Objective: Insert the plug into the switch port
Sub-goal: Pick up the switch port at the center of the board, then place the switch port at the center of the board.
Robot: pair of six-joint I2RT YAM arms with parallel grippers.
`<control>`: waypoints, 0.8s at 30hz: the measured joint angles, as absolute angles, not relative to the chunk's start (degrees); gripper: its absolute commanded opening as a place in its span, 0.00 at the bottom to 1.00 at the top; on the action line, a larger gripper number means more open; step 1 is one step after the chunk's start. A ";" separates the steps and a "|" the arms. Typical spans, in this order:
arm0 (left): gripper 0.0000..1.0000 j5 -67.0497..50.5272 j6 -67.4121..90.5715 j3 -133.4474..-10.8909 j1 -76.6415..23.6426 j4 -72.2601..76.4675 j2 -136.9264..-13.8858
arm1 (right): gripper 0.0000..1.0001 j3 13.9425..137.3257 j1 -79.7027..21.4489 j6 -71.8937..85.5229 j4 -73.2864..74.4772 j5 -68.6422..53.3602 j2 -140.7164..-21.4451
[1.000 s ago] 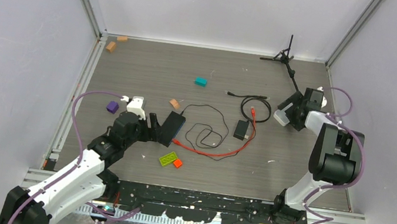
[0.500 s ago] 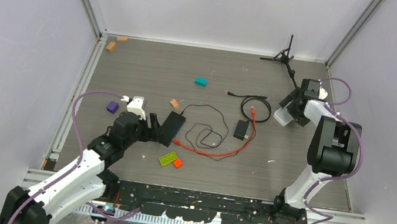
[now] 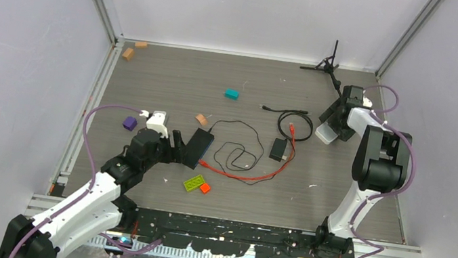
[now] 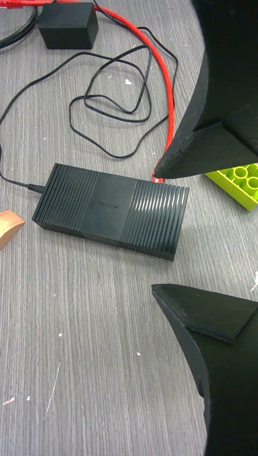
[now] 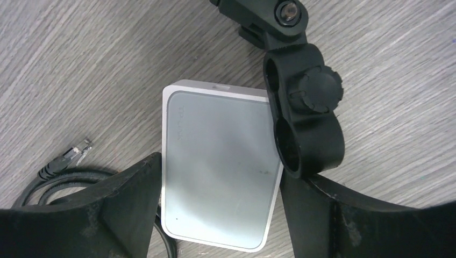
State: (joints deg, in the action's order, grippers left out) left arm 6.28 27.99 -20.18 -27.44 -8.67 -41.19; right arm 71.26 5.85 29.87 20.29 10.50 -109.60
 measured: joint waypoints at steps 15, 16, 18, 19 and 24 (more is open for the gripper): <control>0.73 6.22 27.99 -20.18 -27.44 -8.49 -41.19 | 0.31 59.02 5.72 29.06 18.68 2.39 -97.91; 0.73 6.22 27.99 -20.18 -27.44 -8.49 -41.19 | 0.31 58.22 5.61 29.10 18.65 0.73 -96.40; 0.73 6.20 27.99 -20.18 -27.44 -8.47 -41.19 | 0.30 57.06 5.06 29.47 18.61 -1.39 -93.25; 0.73 6.20 27.97 -20.18 -27.44 -8.47 -41.19 | 0.30 56.51 4.54 29.93 18.52 -2.28 -91.24; 0.73 6.17 27.97 -20.18 -27.44 -8.45 -41.21 | 0.30 57.69 0.51 31.62 18.52 -3.16 -84.71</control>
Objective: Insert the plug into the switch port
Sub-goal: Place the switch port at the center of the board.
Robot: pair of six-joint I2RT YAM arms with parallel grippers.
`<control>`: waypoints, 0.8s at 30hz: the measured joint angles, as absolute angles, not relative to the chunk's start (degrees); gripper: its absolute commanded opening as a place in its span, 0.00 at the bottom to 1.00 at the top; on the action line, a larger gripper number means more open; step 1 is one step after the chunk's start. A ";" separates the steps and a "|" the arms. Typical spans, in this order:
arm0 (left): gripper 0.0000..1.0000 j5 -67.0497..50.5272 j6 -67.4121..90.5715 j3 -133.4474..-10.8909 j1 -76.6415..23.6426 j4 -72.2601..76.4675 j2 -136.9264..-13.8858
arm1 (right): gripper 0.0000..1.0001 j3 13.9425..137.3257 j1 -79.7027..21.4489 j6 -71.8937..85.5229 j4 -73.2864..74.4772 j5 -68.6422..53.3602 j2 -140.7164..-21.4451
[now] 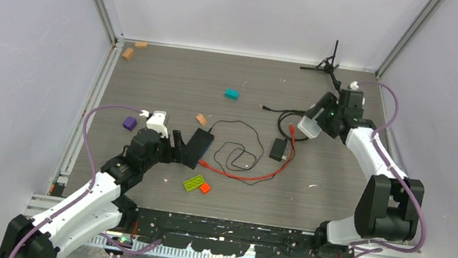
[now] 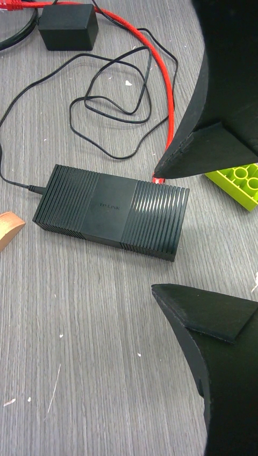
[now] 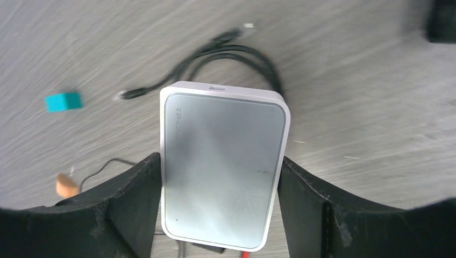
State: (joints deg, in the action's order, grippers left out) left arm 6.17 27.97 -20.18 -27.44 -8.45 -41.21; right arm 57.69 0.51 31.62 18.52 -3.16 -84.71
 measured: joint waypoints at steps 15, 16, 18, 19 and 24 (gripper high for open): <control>0.73 6.04 27.99 -19.77 -27.44 -8.43 -39.99 | 0.29 89.73 -27.88 31.92 18.31 13.50 -113.01; 0.73 6.07 27.99 -19.77 -27.44 -8.45 -39.88 | 0.29 92.03 -28.64 31.86 18.59 14.41 -115.31; 0.73 6.13 27.99 -19.68 -27.44 -8.45 -39.46 | 0.29 98.00 -30.00 31.66 20.78 16.84 -120.33; 0.73 6.22 27.99 -19.57 -27.44 -8.45 -39.11 | 0.29 100.29 -30.39 31.59 21.41 17.65 -122.34; 0.73 6.33 28.01 -19.29 -27.44 -8.47 -38.11 | 0.31 109.95 -31.05 31.27 27.44 21.43 -130.08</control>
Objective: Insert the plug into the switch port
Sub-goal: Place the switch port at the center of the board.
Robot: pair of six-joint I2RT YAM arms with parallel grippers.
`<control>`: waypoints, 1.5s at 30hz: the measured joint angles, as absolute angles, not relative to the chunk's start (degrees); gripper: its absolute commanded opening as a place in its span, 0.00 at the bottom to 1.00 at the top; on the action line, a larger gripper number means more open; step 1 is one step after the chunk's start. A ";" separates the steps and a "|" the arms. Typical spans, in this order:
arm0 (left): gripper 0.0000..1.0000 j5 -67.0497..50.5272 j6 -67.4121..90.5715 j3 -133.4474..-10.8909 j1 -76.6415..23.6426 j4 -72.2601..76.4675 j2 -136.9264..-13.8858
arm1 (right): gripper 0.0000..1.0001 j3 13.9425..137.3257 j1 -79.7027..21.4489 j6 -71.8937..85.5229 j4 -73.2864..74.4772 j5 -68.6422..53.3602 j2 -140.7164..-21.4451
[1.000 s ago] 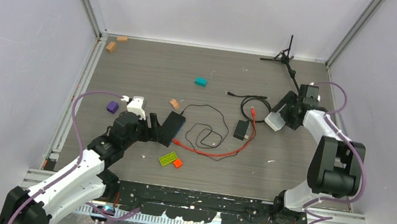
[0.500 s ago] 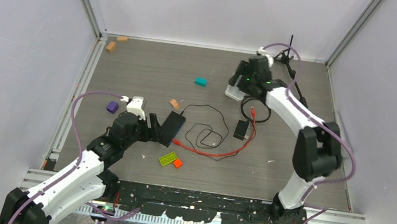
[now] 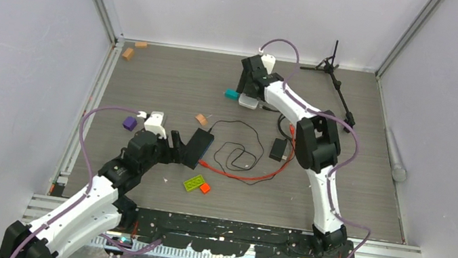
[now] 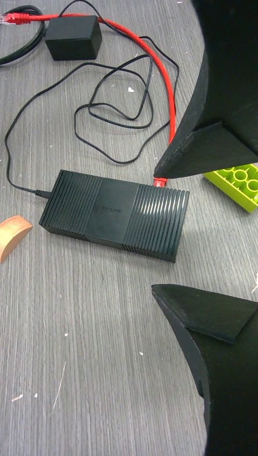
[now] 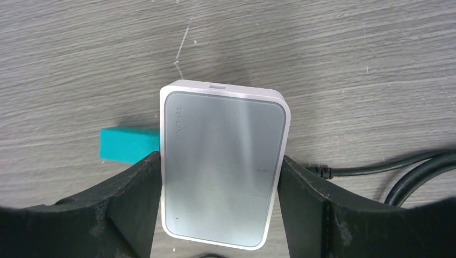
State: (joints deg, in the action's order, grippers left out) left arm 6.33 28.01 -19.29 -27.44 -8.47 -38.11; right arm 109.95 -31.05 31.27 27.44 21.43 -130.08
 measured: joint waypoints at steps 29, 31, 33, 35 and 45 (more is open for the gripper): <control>0.73 6.28 27.99 -18.70 -27.44 -8.43 -37.50 | 0.58 94.63 -39.31 37.89 22.39 23.68 -126.43; 0.73 6.28 27.99 -18.70 -27.44 -8.45 -37.47 | 0.62 92.82 -40.14 38.19 21.45 24.18 -125.40; 0.73 6.28 27.99 -18.68 -27.44 -8.45 -37.45 | 0.69 92.49 -40.69 37.67 21.43 24.43 -125.12; 0.73 6.28 27.99 -18.63 -27.44 -8.45 -37.26 | 0.74 92.49 -40.51 36.86 21.41 24.27 -125.08; 0.74 6.28 27.99 -18.59 -27.44 -8.43 -37.52 | 0.80 88.09 -36.71 28.51 24.29 24.12 -117.27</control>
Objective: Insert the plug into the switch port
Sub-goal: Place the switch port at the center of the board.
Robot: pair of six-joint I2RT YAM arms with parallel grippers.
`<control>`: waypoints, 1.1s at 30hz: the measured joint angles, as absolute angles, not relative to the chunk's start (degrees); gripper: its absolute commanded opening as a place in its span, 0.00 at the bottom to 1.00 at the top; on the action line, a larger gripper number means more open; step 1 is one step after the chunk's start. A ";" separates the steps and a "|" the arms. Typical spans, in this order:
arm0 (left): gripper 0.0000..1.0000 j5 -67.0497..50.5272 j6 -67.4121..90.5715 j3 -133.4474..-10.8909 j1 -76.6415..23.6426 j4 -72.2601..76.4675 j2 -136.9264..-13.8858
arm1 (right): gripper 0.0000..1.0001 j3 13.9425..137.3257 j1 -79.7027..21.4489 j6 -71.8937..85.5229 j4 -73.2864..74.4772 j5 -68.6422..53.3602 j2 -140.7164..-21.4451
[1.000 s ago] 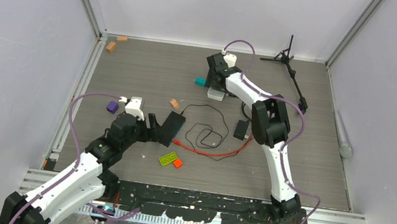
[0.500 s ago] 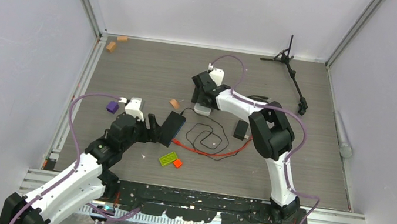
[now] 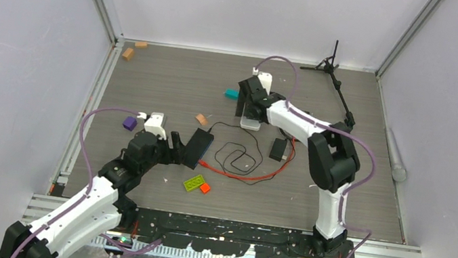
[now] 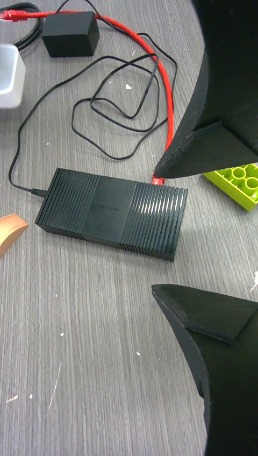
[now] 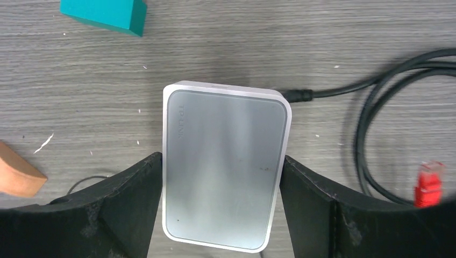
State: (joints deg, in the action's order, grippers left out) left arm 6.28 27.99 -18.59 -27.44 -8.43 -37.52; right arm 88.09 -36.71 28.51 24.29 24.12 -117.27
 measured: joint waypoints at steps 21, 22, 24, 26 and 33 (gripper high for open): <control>0.73 6.24 27.99 -18.59 -27.44 -8.43 -39.48 | 0.82 95.26 -33.80 37.30 23.16 17.67 -124.95; 0.73 6.24 27.99 -18.59 -27.44 -8.43 -39.68 | 0.82 95.37 -33.80 37.78 23.16 17.82 -125.03; 0.73 6.24 27.99 -18.59 -27.44 -8.43 -39.86 | 0.82 95.37 -33.80 38.63 22.92 18.24 -125.01; 0.73 6.24 27.99 -18.59 -27.44 -8.43 -39.88 | 0.82 95.37 -33.80 39.24 22.65 18.48 -125.01; 0.73 6.24 27.99 -18.59 -27.44 -8.43 -39.92 | 0.82 94.13 -33.80 39.44 22.68 18.76 -123.24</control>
